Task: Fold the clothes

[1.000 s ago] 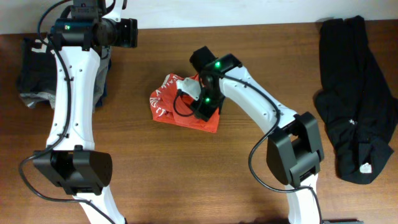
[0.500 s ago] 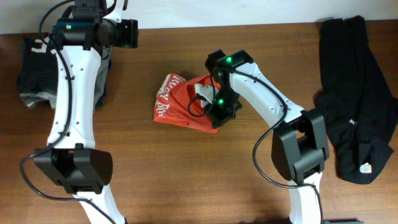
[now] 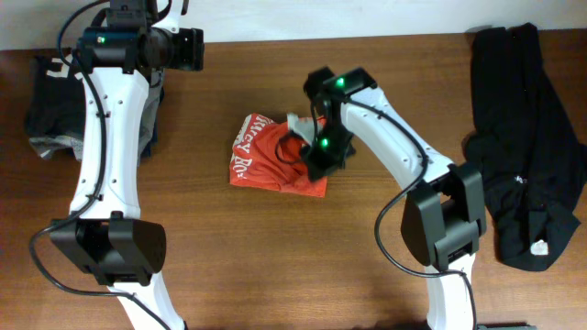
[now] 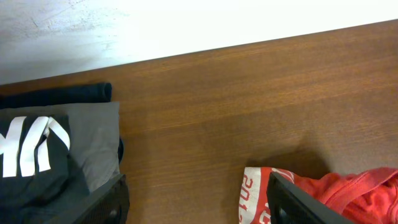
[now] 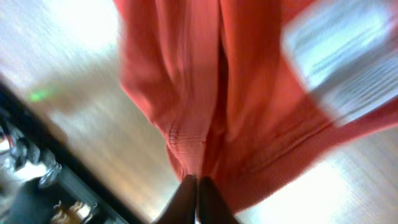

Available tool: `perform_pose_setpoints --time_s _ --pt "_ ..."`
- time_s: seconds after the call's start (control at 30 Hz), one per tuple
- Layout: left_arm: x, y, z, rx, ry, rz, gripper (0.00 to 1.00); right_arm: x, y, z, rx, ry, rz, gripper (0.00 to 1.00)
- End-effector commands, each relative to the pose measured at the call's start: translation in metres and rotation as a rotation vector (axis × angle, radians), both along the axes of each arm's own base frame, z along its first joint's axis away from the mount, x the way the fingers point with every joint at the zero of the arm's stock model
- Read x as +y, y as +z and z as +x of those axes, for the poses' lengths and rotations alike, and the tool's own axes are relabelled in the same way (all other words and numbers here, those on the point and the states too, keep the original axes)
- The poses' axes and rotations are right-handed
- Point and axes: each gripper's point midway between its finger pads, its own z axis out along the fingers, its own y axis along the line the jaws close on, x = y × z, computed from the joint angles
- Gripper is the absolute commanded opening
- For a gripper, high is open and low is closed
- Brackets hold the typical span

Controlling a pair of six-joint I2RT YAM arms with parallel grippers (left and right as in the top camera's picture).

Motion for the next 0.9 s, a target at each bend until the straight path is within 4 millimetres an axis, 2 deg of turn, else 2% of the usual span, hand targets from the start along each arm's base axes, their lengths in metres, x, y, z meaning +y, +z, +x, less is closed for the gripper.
perform_pose_setpoints --time_s 0.0,0.1,0.17,0.43,0.53,0.63,0.87 --pt "0.001 -0.002 0.003 -0.004 -0.011 0.016 0.71 0.014 0.032 0.023 -0.12 -0.027 0.083 0.29" --pt "0.001 -0.001 0.004 -0.01 -0.011 0.016 0.71 0.019 0.031 0.043 -0.188 -0.064 0.095 0.42" --pt "0.001 0.0 0.004 -0.01 -0.011 0.016 0.7 0.017 0.023 0.059 -0.226 -0.147 0.058 0.45" --pt "0.001 0.0 0.004 -0.01 -0.01 0.016 0.7 0.017 -0.003 0.089 -0.229 -0.39 0.007 0.46" --pt "0.001 -0.001 0.004 -0.01 -0.011 0.016 0.7 0.005 -0.024 0.096 -0.222 -0.479 -0.083 0.46" --pt "0.001 -0.001 0.004 -0.01 -0.011 0.016 0.71 -0.007 -0.039 0.101 -0.236 -0.498 -0.151 0.46" --pt "0.001 -0.001 0.004 -0.012 -0.023 0.026 0.7 -0.023 -0.043 0.113 -0.267 -0.496 -0.175 0.5"
